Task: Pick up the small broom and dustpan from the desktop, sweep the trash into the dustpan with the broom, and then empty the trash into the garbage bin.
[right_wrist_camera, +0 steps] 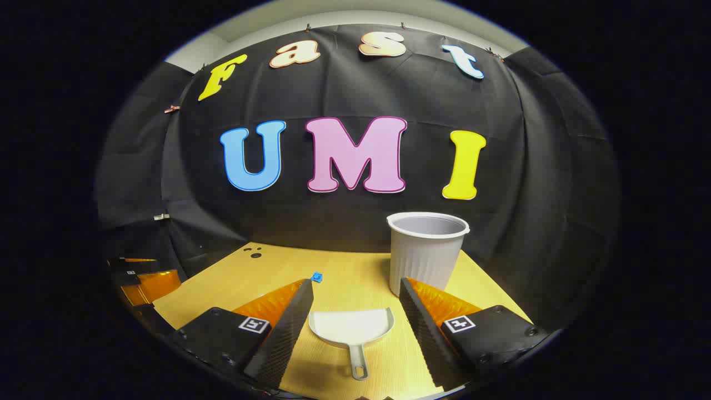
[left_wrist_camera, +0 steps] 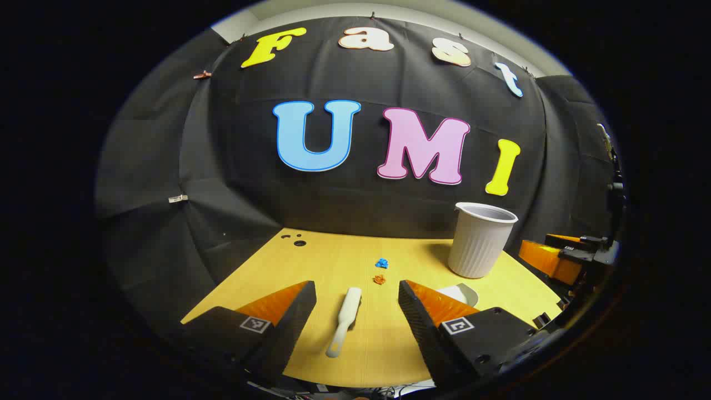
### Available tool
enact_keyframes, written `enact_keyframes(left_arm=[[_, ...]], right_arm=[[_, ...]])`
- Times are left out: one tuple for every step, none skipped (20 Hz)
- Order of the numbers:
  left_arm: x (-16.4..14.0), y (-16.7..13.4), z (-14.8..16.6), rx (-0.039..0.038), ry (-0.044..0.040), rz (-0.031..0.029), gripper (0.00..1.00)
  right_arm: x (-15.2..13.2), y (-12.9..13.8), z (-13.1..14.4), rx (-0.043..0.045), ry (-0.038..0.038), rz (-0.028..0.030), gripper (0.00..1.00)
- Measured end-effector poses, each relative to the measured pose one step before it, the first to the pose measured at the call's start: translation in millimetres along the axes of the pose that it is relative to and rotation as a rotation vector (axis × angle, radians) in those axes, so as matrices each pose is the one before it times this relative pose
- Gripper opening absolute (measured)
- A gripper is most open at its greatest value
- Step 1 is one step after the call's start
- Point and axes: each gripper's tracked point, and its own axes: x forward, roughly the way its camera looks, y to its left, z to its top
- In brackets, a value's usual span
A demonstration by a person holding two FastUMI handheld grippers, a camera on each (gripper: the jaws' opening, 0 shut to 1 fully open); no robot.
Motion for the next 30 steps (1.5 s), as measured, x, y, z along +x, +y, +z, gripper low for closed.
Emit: enact_keyframes(left_arm=[[1.78, -2.19, -0.93, 0.00164, 0.00383, -0.00362, 0.96], [1.75, -2.42, -1.38, 0.00242, 0.00773, -0.00464, 0.96], [0.2, -1.57, -0.01, 0.00027, 0.00249, -0.00162, 0.96], [0.19, -2.49, -1.65, -0.00048, 0.00356, -0.00395, 0.96], [1.46, -2.72, -0.68, -0.00404, 0.00886, -0.0068, 0.96], [1.71, -3.01, -4.08, -0.01161, 0.01288, -0.01334, 0.96], [1.1, -4.51, -2.14, -0.00853, 0.00745, -0.01536, 0.96], [2.29, -1.99, 0.69, -0.00033, 0.00315, -0.00359, 0.96], [2.2, 1.18, -1.61, 0.00281, 0.00143, 0.00273, 0.96], [2.1, -0.03, 0.55, 0.00387, 0.00093, 0.00178, 0.96], [0.74, 1.28, 0.49, 0.00262, 0.00222, 0.00465, 0.96], [2.45, 1.83, -0.81, 0.00147, 0.00296, 0.00432, 0.96], [1.64, 1.21, -1.19, 0.00092, 0.00217, 0.00238, 0.96], [2.26, 2.14, -0.04, 0.00131, 0.00399, 0.00188, 0.96], [1.93, 2.14, -1.09, 0.00265, 0.00569, -0.00024, 0.96], [2.57, 2.22, -0.52, 0.00479, 0.01014, -0.00253, 0.96], [4.01, 5.22, -0.33, 0.00807, 0.00449, 0.00385, 0.96], [2.97, 3.11, 0.32, 0.00662, 0.00481, 0.00053, 0.96], [5.5, 1.01, -2.37, 0.0048, 0.01427, -0.00596, 0.95], [5.95, 0.67, -3.48, 0.00147, 0.02452, -0.01099, 0.95], [8.25, 2.28, -7.03, -0.00467, 0.03509, -0.00889, 0.95], [9.38, 0.98, -9.36, -0.00833, 0.036, -0.00644, 0.95], [13.16, 1.74, -10.29, -0.01092, 0.04933, -0.00186, 0.95], [11.7, 2.25, -9.91, -0.00874, 0.04218, -0.00098, 0.95], [10.53, 1.98, -7.67, -0.00893, 0.04617, 0.00238, 0.95], [12.77, 3.44, -7.92, -0.00867, 0.03958, 0.00699, 0.95], [11.66, 2.58, -6.71, -0.00742, 0.03853, 0.00257, 0.95], [11.17, 2.06, -9.45, -0.00359, 0.0408, 0.00068, 0.95], [12.84, 1.9, -8.37, 0.00112, 0.04571, 0.00588, 0.95], [12.11, 3.71, -7.63, 0.00328, 0.04769, 0.00466, 0.95]], right_arm=[[1.53, -0.82, -2.95, -0.00044, 0.00682, 0.00598, 0.98], [2.93, 0.14, -2.27, -0.00159, 0.00858, 0.00833, 0.98], [-0.17, 1.38, -1.97, 0.0008, 0.00549, 0.0073, 0.98], [0.9, 0.23, -1.41, -0.00024, 0.00587, 0.0073, 0.98], [-0.19, 0.92, -2.57, -0.00112, 0.00732, 0.00757, 0.98], [0.72, 0.96, -2.83, -0.00064, 0.00845, 0.00766, 0.98], [-3.58, 2.48, -3.72, -0.0018, 0.00577, 0.01077, 0.98], [-0.38, 1.4, 0.28, -0.00334, 0.00006, 0.00851, 0.98], [-0.92, 0.81, -0.44, -0.00645, -0.00341, 0.00586, 0.98], [1.81, -0.95, 0.79, -0.00765, -0.00237, 0.00033, 0.98], [0.46, -1.17, -2.26, -0.00598, 0.00241, -0.00463, 0.98], [2.46, -2.24, -0.14, -0.002, 0.00186, -0.00324, 0.98], [1.11, -1.6, -0.23, 0.00263, -0.00341, -0.00516, 0.98], [3.18, -3.07, 1.54, 0.00398, -0.00299, -0.00551, 0.98], [2.64, -2.56, -2.48, 0.00675, 0.00779, -0.00855, 0.98], [2.96, -1.33, -2.38, 0.0074, 0.00619, -0.0045, 0.98], [3.77, -3.04, -1.78, 0.01108, 0.00687, -0.00529, 0.98], [2.79, -0.65, -3.95, 0.01038, 0.01364, -0.00299, 0.98], [4.72, -0.02, -3.65, 0.00765, 0.01334, 0.0031, 0.98], [3.34, -1.95, -5.15, 0.00157, 0.01241, -0.00258, 0.98], [4.43, -1.38, -2.48, 0.00136, 0.00911, -0.00209, 0.98], [5.58, -0.29, -4.5, 0.00149, 0.01101, 0.00135, 0.98], [4.38, -1.54, -5.51, 0.00176, 0.01135, 0.00139, 0.98], [5.64, -1.33, -6.87, 0.00263, 0.01635, 0.00218, 0.98], [5.86, -1.91, -4.1, 0.00227, 0.01367, 0.00157, 0.98], [3.09, 1.14, -5.4, 0.00344, 0.01461, 0.0019, 0.98], [6.52, -1.25, -4.98, 0.00334, 0.01559, 0.00193, 0.98], [4.96, -1.39, -5.33, 0.00193, 0.0154, 0.00175, 0.98], [6.38, -1.16, -4.48, 0.00041, 0.01584, 0.00154, 0.98], [3.96, -1.79, -6.51, -0.00088, 0.01544, 0.00158, 0.98]])
